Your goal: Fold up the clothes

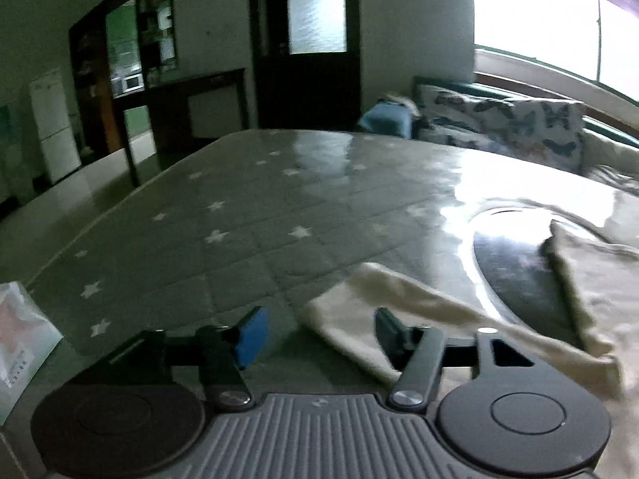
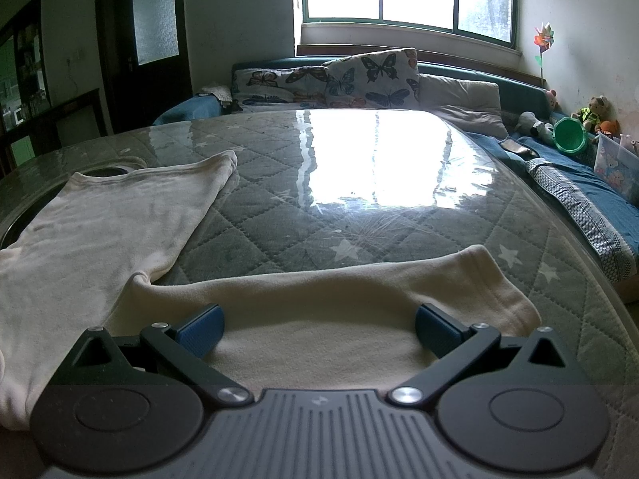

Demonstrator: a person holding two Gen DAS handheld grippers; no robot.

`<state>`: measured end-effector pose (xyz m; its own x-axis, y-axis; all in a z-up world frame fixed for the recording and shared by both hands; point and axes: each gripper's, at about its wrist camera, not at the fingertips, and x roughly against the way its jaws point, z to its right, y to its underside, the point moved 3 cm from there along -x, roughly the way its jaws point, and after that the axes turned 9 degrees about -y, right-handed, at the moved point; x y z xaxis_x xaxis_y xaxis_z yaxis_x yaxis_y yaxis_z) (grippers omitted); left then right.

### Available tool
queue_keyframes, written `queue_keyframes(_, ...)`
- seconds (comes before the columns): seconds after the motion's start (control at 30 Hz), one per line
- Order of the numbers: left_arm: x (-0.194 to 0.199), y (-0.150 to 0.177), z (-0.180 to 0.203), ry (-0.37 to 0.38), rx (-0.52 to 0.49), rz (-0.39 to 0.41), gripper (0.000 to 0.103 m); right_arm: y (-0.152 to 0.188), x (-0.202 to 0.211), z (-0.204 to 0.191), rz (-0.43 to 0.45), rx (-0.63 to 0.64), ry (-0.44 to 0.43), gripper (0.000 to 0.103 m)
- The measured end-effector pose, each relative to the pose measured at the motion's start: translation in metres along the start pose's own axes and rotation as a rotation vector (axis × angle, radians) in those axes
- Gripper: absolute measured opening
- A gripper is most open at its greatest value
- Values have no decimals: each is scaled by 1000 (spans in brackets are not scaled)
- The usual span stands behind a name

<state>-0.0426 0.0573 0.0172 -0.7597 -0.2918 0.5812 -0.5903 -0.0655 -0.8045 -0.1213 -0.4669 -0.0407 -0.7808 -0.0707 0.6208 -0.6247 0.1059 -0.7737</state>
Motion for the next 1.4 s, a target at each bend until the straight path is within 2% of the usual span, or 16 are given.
queue_keyframes(0.07, 12, -1, 10, 46, -19, 12, 76, 0, 0, 0, -1, 1, 0, 103)
queue_keyframes(0.17, 31, 0, 34, 157, -76, 35, 76, 0, 0, 0, -3, 2, -1, 103)
queue_keyframes(0.37, 69, 19, 92, 398, -243, 76, 67, 0, 1, 2, -2, 3, -4, 103)
queue_keyframes(0.43, 78, 27, 109, 468, -283, 75, 61, 0, 0, 2, -2, 3, -4, 103)
queue_keyframes(0.6, 93, 49, 140, 577, -376, 56, 58, -1, 1, 2, -1, 2, -4, 103)
queue_keyframes(0.8, 102, 73, 150, 626, -471, 46, 59, -3, -1, 0, -23, 16, -5, 103)
queue_keyframes(0.97, 113, 89, 154, 628, -552, 89, 60, -4, 5, -7, -33, 14, 28, 103)
queue_keyframes(1.13, 117, 86, 152, 640, -566, 104, 60, -6, 36, -50, 37, 109, -53, 103)
queue_keyframes(1.27, 123, 84, 151, 651, -564, 127, 60, -2, 44, -94, 29, 190, -183, 103)
queue_keyframes(1.4, 122, 90, 152, 652, -588, 118, 61, 8, 38, -133, 17, 308, -246, 103)
